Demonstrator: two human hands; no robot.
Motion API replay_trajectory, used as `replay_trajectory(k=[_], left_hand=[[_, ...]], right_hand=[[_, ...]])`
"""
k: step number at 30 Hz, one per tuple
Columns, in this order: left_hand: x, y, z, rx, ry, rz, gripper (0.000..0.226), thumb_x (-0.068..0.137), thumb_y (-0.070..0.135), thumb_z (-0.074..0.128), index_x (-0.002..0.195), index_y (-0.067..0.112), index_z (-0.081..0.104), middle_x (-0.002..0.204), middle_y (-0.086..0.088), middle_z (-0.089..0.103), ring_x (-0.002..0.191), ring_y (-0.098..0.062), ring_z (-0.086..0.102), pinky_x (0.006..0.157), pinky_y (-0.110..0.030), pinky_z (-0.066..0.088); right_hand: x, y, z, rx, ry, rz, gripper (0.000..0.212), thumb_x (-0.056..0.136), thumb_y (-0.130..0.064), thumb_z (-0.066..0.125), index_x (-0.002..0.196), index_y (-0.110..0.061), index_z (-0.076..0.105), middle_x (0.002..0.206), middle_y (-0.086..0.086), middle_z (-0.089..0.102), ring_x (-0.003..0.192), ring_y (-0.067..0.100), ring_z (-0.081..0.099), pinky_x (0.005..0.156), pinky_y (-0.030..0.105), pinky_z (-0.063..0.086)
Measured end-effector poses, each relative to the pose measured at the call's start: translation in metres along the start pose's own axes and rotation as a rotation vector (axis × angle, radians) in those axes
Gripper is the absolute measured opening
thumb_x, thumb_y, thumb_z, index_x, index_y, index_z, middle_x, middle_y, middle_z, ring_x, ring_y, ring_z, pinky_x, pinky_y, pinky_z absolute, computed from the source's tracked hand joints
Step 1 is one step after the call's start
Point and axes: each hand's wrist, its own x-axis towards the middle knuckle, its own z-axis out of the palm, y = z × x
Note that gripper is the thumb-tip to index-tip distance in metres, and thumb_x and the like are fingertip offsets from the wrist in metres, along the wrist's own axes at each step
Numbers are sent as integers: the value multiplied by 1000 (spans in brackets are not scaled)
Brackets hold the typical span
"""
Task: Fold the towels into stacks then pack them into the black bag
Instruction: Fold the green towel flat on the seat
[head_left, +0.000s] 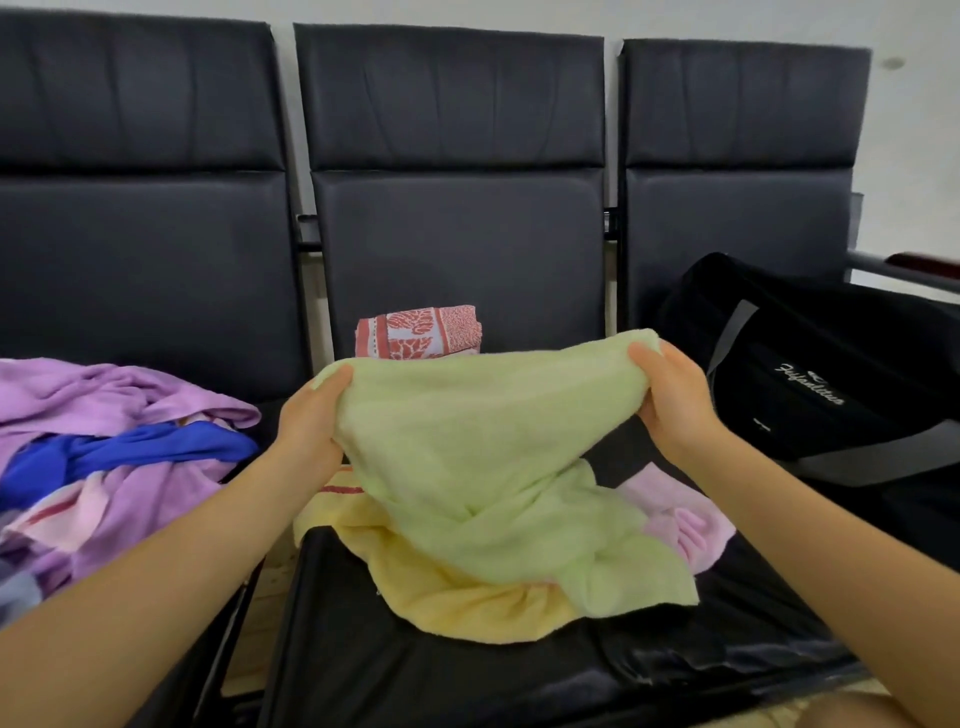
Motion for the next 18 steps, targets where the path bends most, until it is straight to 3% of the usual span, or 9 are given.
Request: replay_trajectory(k=[3,5,8,10,13,15,18], left_hand=[[6,-6,1,16,15,-2,36,87,25,68,120,13,63,115,-8,67,105,-25,64,91,-40,52],[11,-12,1,40,23,-1,34,86,22,69,118,13,65,115,-9,67,105,-25,64,94,-41,51],[21,-16,-1,136,79,25,34,88,17,67,121,14,62,115,-6,65,105,-25,62,98,-42,49],[33,-17,-1,188,111,56,29,89,15,64,118,15,63,118,-7,64,108,-26,61,100,-42,48],[50,-17,2,241,139,103,21,92,11,56,109,21,63,122,-9,63,109,-26,59,100,-39,47],[61,-23,3,332,178,128,29,94,11,54,121,16,61,127,-9,59,112,-26,57,98,-34,45],[64,-36,0,661,165,117,55,92,15,58,144,13,40,141,-12,48,126,-30,47,103,-34,39]], right_hand=[[7,11,1,-190,39,-40,28,95,-18,50,100,9,57,93,24,57,87,24,52,78,39,46],[12,18,3,-272,71,-63,28,95,-16,51,102,10,59,105,31,57,86,21,51,78,36,44],[26,25,6,-262,98,-52,22,95,-15,52,100,3,64,111,26,60,87,19,53,83,38,49],[37,32,12,-276,76,-35,21,94,-17,53,97,0,65,99,24,62,87,19,54,83,42,51],[58,45,26,-316,79,-54,26,93,-21,52,87,2,64,83,13,59,82,25,54,72,36,45],[74,56,36,-346,56,-25,29,96,-24,47,101,-3,67,100,15,66,97,30,60,82,39,48],[91,83,45,-498,-99,167,44,99,-33,43,137,-11,50,137,9,53,125,27,49,100,34,39]])
